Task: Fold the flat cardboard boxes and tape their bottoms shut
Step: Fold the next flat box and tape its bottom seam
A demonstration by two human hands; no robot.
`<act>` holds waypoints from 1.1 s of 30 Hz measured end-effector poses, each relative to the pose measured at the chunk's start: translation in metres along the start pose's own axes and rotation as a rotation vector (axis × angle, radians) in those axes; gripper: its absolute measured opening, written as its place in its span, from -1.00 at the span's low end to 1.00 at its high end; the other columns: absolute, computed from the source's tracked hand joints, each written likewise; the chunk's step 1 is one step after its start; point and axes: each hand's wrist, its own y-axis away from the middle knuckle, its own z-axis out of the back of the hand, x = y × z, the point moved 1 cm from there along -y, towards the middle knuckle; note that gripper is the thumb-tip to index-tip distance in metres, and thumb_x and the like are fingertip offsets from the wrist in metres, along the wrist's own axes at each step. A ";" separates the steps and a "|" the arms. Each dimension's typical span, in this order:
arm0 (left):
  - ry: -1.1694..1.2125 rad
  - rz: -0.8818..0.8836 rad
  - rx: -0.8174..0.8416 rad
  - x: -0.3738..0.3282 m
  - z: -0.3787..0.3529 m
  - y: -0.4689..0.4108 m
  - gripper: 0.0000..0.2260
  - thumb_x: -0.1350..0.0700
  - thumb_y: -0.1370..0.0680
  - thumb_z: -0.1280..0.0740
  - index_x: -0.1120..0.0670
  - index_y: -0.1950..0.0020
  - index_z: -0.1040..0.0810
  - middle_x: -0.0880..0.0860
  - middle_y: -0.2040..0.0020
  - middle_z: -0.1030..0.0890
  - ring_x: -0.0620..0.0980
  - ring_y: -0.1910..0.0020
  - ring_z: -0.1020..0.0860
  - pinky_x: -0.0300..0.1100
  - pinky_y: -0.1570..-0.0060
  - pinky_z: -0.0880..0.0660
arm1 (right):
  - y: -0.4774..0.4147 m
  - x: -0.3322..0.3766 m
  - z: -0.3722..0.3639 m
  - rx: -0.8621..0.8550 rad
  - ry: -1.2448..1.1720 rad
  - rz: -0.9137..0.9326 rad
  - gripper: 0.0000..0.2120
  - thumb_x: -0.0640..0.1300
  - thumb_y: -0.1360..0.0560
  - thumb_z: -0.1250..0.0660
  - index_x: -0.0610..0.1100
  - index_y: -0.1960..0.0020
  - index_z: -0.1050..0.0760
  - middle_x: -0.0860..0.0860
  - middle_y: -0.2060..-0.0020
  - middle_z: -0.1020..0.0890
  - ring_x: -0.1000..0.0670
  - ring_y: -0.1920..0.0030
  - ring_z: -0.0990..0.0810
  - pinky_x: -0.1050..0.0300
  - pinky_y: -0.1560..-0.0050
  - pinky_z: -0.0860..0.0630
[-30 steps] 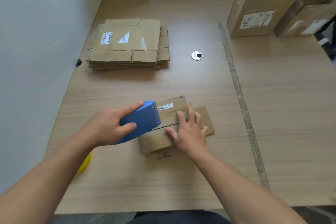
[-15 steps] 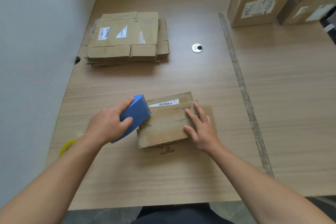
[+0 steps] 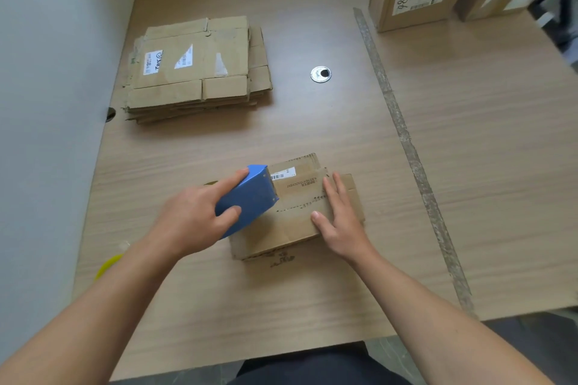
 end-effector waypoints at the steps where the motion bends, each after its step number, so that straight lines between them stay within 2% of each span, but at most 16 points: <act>1: 0.009 -0.016 0.009 -0.001 0.000 -0.002 -0.42 -0.10 -0.54 -0.25 -0.47 -0.47 -0.10 -0.15 0.10 -0.53 -0.15 0.25 -0.44 -0.22 0.34 -0.34 | 0.002 -0.001 -0.001 -0.038 -0.046 -0.024 -0.29 -0.19 -0.58 -0.34 -0.11 -0.60 -0.04 0.14 -0.56 0.04 0.14 -0.58 0.06 0.22 -0.54 0.07; 4: -0.016 -0.031 0.039 -0.005 -0.001 -0.008 -0.42 -0.09 -0.55 -0.25 -0.44 -0.49 -0.12 -0.13 0.10 -0.54 -0.11 0.23 -0.46 -0.16 0.30 -0.41 | 0.008 -0.003 -0.006 -0.128 -0.149 -0.110 -0.24 -0.14 -0.54 -0.41 -0.07 -0.60 -0.07 0.16 -0.51 -0.15 0.21 -0.52 -0.09 0.34 -0.49 -0.04; 9: -0.023 -0.053 0.097 -0.013 -0.007 -0.013 -0.43 -0.07 -0.55 -0.25 -0.42 -0.50 -0.13 -0.11 0.03 -0.59 -0.06 0.19 -0.50 -0.11 0.21 -0.51 | 0.010 -0.006 -0.013 -0.158 -0.258 -0.138 -0.34 -0.17 -0.53 -0.43 -0.02 -0.55 -0.23 0.19 -0.46 -0.26 0.26 -0.47 -0.21 0.51 -0.39 -0.08; 14: -0.027 -0.075 0.106 -0.020 -0.009 -0.022 -0.42 -0.07 -0.54 -0.24 -0.43 -0.49 -0.11 -0.14 0.06 -0.56 -0.17 0.22 -0.48 -0.14 0.24 -0.51 | 0.009 -0.010 -0.015 -0.126 -0.352 -0.186 -0.39 -0.14 -0.57 -0.38 0.05 -0.55 -0.24 0.20 -0.46 -0.30 0.26 -0.48 -0.24 0.31 -0.47 -0.16; 18: -0.034 -0.081 0.139 -0.019 -0.004 -0.029 -0.42 -0.07 -0.54 -0.25 -0.44 -0.48 -0.13 -0.11 0.06 -0.57 -0.17 0.21 -0.48 -0.19 0.29 -0.44 | 0.010 -0.006 -0.017 -0.123 -0.402 -0.189 -0.53 -0.12 -0.67 -0.20 0.23 -0.48 -0.19 0.29 -0.44 -0.28 0.39 -0.44 -0.19 0.35 -0.48 -0.12; 20: -0.023 -0.109 0.159 -0.020 -0.001 -0.028 -0.43 -0.09 -0.53 -0.25 -0.46 -0.47 -0.13 -0.11 0.04 -0.59 -0.18 0.21 -0.49 -0.17 0.25 -0.47 | 0.009 -0.005 -0.017 -0.147 -0.445 -0.210 -0.56 -0.13 -0.67 -0.19 0.25 -0.45 -0.24 0.24 -0.45 -0.33 0.32 -0.45 -0.24 0.33 -0.47 -0.16; 22: 0.016 -0.176 0.174 -0.023 0.002 -0.026 -0.43 -0.15 -0.49 -0.21 -0.51 -0.44 -0.13 -0.15 0.04 -0.60 -0.19 0.22 -0.51 -0.18 0.23 -0.50 | 0.006 -0.004 -0.015 -0.172 -0.502 -0.252 -0.57 -0.16 -0.64 -0.24 0.20 -0.43 -0.35 0.16 -0.41 -0.43 0.23 -0.41 -0.36 0.23 -0.44 -0.28; 24: 0.123 -0.254 0.209 -0.029 0.005 -0.024 -0.43 -0.19 -0.45 -0.20 -0.55 -0.42 -0.14 -0.22 -0.03 -0.59 -0.18 0.15 -0.55 -0.22 0.19 -0.51 | 0.001 -0.003 -0.011 -0.164 -0.541 -0.282 -0.59 -0.20 -0.61 -0.27 0.14 -0.39 -0.42 0.14 -0.30 -0.53 0.27 -0.28 -0.48 0.22 -0.31 -0.43; 27: 0.318 -0.335 0.278 -0.039 0.006 -0.024 -0.45 -0.20 -0.45 -0.24 -0.53 -0.41 -0.21 -0.31 -0.17 -0.56 -0.14 -0.05 -0.56 -0.24 0.04 -0.52 | -0.007 -0.006 0.000 -0.082 -0.600 -0.296 -0.57 -0.27 -0.58 -0.30 0.08 -0.38 -0.44 0.20 -0.16 -0.55 0.42 -0.05 -0.53 0.47 0.04 -0.48; 30: 0.411 -0.340 0.343 -0.047 0.002 -0.028 -0.46 -0.16 -0.47 -0.28 -0.50 -0.41 -0.25 -0.42 -0.25 -0.48 -0.22 -0.16 -0.52 -0.38 0.00 -0.46 | -0.014 -0.009 0.009 0.018 -0.627 -0.326 -0.53 -0.29 -0.56 -0.34 0.05 -0.40 -0.42 0.22 -0.13 -0.52 0.44 0.04 -0.54 0.47 0.14 -0.47; 33: 0.384 -0.352 0.412 -0.051 0.000 -0.030 -0.47 -0.17 -0.48 -0.30 -0.51 -0.40 -0.25 -0.47 -0.26 -0.44 -0.28 -0.16 -0.50 -0.45 0.02 -0.41 | -0.017 -0.008 0.014 0.043 -0.621 -0.327 -0.49 -0.34 -0.54 -0.34 0.03 -0.40 -0.42 0.18 -0.09 -0.49 0.41 0.13 -0.56 0.48 0.21 -0.46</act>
